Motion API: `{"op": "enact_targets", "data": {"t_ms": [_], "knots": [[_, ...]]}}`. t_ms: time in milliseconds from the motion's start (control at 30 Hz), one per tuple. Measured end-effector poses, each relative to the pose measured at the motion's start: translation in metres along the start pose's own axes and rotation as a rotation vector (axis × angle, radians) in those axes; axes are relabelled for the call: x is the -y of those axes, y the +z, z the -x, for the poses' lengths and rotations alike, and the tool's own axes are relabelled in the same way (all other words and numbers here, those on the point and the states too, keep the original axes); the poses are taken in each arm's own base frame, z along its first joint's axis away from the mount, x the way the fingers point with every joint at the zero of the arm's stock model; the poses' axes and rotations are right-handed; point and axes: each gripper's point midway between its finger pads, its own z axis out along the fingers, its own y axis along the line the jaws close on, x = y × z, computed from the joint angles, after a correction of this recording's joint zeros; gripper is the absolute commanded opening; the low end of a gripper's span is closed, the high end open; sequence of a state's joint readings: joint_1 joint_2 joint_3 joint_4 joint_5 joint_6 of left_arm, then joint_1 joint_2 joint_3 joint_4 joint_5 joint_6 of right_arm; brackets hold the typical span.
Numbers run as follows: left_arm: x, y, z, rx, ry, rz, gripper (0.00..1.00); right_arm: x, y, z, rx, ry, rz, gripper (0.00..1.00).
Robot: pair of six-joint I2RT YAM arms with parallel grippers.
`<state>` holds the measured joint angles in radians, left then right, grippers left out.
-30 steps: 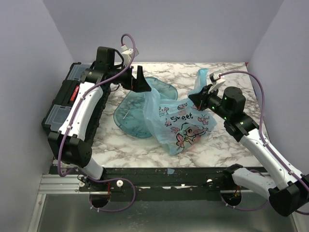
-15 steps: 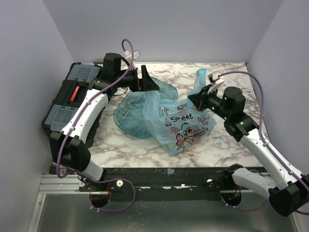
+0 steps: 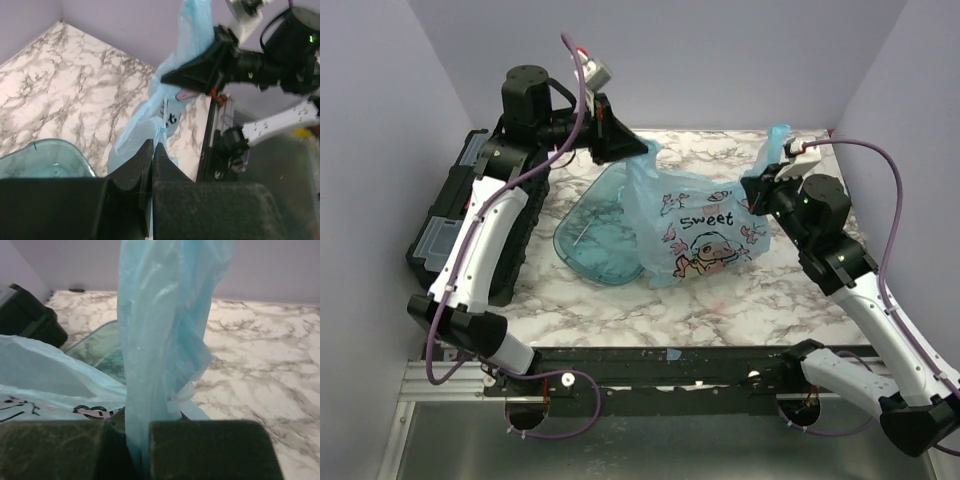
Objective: Place the fake fruits into the plastic bag and tie a complex knot
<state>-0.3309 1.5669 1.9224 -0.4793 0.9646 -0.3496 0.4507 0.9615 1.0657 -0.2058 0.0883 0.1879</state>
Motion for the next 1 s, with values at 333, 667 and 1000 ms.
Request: {"op": "enact_targets", "data": {"t_ms": [333,667,1000], "knots": [[-0.017,-0.027,-0.211,-0.404,0.140,-0.102,0.00,0.052,0.005,-0.142,-0.345,-0.141,-0.173,0.01],[-0.026,-0.046,-0.366,-0.724,0.411,-0.202,0.00,0.058,0.004,-0.234,-0.575,-0.280,-0.080,0.01],[-0.014,-0.034,-0.249,-0.569,0.377,-0.173,0.67,0.016,-0.002,-0.155,-0.326,-0.362,0.179,0.21]]}}
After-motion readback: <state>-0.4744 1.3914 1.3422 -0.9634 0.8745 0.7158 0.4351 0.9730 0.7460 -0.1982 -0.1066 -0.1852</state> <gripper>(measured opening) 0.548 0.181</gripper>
